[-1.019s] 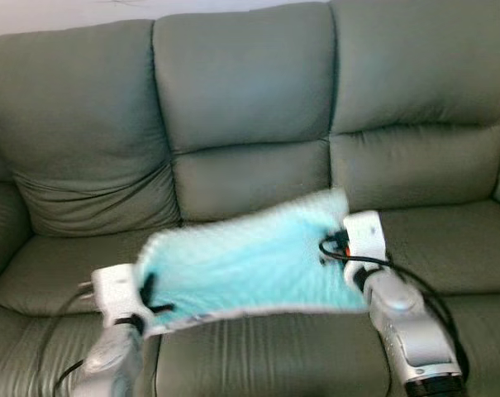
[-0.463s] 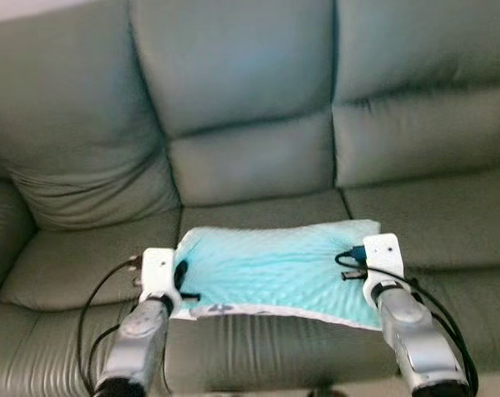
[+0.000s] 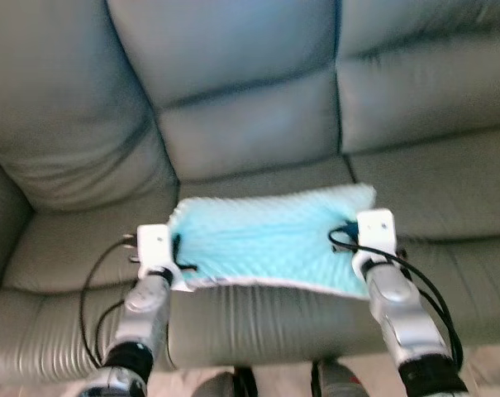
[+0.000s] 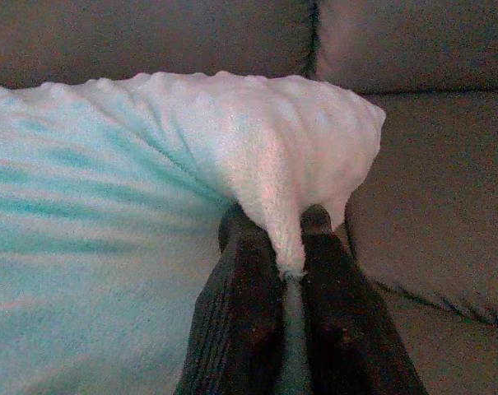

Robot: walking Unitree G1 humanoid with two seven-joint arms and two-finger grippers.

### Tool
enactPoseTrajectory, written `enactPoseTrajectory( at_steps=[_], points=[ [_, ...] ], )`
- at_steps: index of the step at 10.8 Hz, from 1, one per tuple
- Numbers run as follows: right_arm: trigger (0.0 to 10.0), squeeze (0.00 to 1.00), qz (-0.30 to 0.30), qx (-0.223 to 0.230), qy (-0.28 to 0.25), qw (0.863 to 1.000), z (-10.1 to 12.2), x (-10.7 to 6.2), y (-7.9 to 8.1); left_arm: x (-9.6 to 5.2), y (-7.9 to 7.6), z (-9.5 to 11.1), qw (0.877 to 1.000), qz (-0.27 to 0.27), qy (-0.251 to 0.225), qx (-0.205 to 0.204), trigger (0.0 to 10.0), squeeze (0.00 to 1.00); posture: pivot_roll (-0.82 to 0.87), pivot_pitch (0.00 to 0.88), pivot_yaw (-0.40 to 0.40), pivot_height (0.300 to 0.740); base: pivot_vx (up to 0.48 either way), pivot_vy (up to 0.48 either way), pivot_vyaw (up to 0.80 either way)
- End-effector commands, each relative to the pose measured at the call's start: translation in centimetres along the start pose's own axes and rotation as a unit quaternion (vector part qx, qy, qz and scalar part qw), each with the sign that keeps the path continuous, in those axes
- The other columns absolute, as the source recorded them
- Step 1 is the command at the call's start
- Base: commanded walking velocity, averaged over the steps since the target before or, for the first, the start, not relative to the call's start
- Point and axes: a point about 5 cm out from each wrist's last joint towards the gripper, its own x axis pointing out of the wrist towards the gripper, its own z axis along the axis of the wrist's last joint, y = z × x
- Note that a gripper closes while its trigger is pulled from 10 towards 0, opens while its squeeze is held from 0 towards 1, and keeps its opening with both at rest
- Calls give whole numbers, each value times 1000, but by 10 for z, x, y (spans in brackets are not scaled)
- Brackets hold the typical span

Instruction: Move the pillow to the sofa

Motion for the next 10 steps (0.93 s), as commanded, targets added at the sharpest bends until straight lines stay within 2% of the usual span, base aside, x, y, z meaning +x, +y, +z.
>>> enactPoseTrajectory(
  at_steps=[1,3,5,7,8,10],
  points=[
    [10000,0,4,1,-7,1000,0,2,4,-3,21,-5,999,45,6,-10,10000,0,-173,370,232,740,0,0,0],
    [10000,0,-9,-15,-27,999,12,17,7,3,20,3,998,42,-11,-43,10000,0,-170,388,241,740,0,0,0],
    [10000,0,-36,-18,-14,999,4,20,-2,7,14,3,994,43,-4,-97,10000,0,-165,401,253,740,0,0,0],
    [10000,0,-44,-12,-12,999,0,20,-8,9,9,3,991,50,9,-125,10000,0,-158,403,256,740,0,0,0],
    [10000,0,-69,-16,-11,997,-1,21,-20,11,-4,4,990,41,12,-132,10000,0,-159,410,253,740,0,0,0],
    [10000,0,-84,-28,-18,996,0,21,-29,14,-35,7,990,8,13,-138,10000,0,-164,418,249,740,0,0,0]
  ],
)
